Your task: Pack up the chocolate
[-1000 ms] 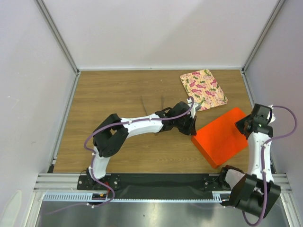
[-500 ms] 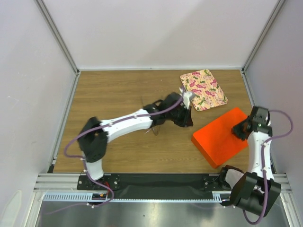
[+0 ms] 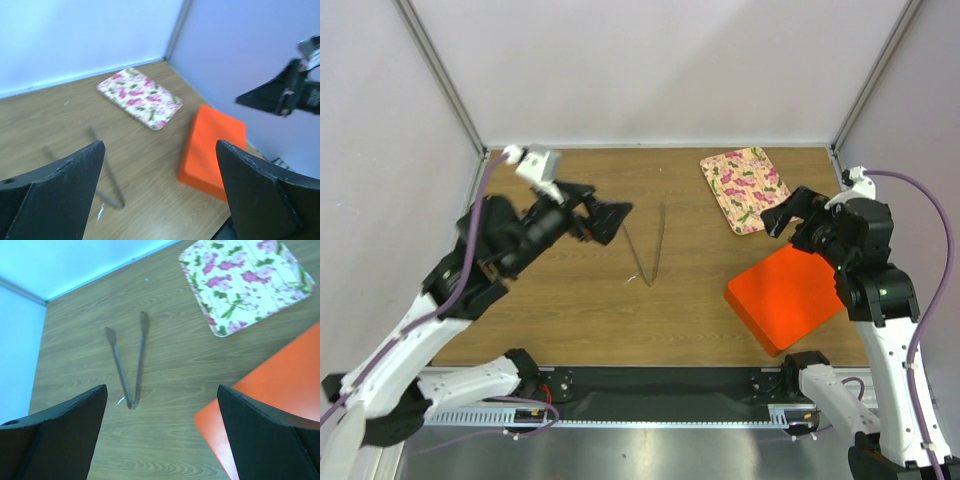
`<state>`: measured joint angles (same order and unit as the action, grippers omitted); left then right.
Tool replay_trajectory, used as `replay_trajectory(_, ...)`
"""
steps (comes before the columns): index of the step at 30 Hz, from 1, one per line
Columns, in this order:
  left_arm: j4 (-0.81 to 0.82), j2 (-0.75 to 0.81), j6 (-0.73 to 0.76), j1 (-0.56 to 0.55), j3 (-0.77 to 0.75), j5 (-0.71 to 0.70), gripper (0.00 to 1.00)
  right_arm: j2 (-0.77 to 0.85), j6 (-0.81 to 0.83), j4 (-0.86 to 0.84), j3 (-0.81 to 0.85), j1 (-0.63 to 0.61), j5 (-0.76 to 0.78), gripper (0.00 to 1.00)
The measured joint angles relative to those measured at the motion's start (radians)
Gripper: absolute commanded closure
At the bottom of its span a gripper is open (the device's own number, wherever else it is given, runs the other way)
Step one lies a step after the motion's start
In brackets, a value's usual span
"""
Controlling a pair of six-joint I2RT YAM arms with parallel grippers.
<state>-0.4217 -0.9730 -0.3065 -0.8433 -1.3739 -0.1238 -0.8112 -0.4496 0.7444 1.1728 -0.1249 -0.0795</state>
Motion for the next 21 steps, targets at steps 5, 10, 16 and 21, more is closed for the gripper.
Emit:
replay_trajectory(5,-0.018,0.199,0.002,0.0,0.209,-0.071,0.0,0.077,0.006,-0.026,-0.051,-0.016,-0.068,0.0)
replay_trajectory(10,-0.049,0.286,-0.006,0.0,0.313,-0.098,0.0,0.159,0.005,-0.04,-0.105,-0.018,-0.097,0.0)
replay_trajectory(16,-0.053,0.298,-0.006,0.0,0.316,-0.118,0.0,0.174,0.005,-0.064,-0.107,-0.018,-0.115,0.0)
replay_trajectory(21,-0.051,0.291,-0.002,0.0,0.316,-0.12,0.0,0.174,0.006,-0.069,-0.107,-0.018,-0.118,0.0)
